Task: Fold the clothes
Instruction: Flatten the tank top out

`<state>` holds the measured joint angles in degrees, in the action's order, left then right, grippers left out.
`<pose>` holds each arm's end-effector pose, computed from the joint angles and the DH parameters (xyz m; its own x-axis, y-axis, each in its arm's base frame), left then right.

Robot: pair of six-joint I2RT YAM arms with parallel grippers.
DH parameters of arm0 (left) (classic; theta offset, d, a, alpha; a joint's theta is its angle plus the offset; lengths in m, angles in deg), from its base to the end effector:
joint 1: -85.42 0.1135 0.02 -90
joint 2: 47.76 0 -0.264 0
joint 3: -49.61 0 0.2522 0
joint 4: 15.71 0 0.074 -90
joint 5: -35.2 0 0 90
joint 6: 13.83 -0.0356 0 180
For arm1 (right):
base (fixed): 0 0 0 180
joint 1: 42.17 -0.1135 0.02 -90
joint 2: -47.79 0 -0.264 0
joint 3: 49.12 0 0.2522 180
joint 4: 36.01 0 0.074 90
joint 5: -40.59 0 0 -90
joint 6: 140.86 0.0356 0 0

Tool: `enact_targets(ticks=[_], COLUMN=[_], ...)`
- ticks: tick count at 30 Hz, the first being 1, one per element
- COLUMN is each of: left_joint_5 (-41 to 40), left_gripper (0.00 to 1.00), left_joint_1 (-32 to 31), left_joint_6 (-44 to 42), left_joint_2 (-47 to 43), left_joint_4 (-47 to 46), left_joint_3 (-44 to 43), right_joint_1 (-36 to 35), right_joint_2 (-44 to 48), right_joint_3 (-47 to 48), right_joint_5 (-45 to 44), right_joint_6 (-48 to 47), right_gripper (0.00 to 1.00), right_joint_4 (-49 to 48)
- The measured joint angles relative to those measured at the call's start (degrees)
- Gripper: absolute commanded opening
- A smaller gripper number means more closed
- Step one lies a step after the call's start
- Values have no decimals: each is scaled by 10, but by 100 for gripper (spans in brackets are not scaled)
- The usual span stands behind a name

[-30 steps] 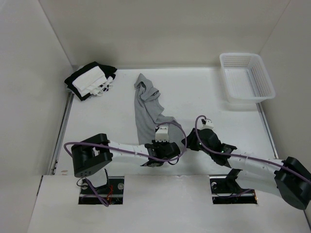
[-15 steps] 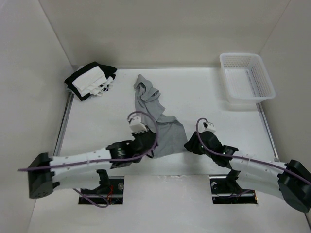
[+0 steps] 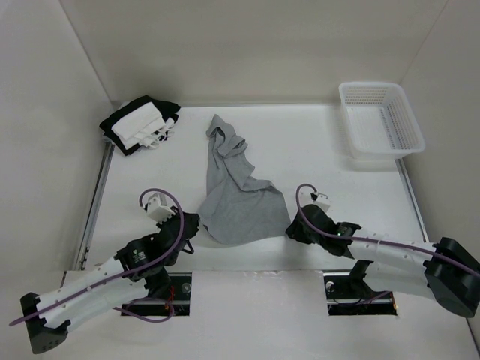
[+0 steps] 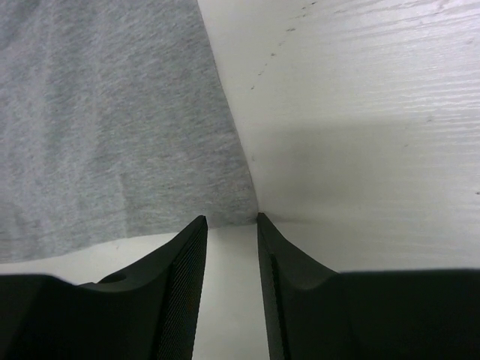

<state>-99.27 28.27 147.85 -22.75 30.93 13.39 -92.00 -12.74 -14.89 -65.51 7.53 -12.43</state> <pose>0.0802 -0.0782 0.2165 -0.3740 -0.6696 -0.6416 -0.2074 0.7347 -0.6459 0.1275 0.1357 0.1489 -0.7856 0.3378 -0.5183 0.0957 0.8940 0.4376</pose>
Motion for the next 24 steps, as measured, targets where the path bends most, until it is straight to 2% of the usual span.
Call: enact_targets(ticks=[4, 7, 9, 12, 17, 20, 24], left_joint_5=[1, 0, -2, -8, -36, -59, -76], left_gripper=[5, 5, 5, 5, 4, 3, 2], left_joint_1=[-3, -4, -4, -3, 0, 10, 31], left_joint_6=[5, 5, 3, -9, -69, -134, -260], left_joint_2=[-12, -24, -28, -28, -25, -20, 13], left_joint_4=[17, 18, 18, 19, 11, -21, -122], left_joint_3=[7, 7, 7, 6, -36, -94, -210], right_joint_1=[-2, -1, -1, -2, -7, -23, -65], right_joint_2=[-18, -25, -24, -3, 78, 134, 181], right_joint_3=[3, 2, 2, 2, 36, 107, 266], right_joint_5=[2, 0, -7, -32, -81, -121, -203], right_joint_6=[10, 18, 20, 17, -29, -79, -182], right_gripper=[23, 9, 4, 0, 0, 0, 0], right_joint_4=[-14, -20, -20, -19, 20, 63, 99])
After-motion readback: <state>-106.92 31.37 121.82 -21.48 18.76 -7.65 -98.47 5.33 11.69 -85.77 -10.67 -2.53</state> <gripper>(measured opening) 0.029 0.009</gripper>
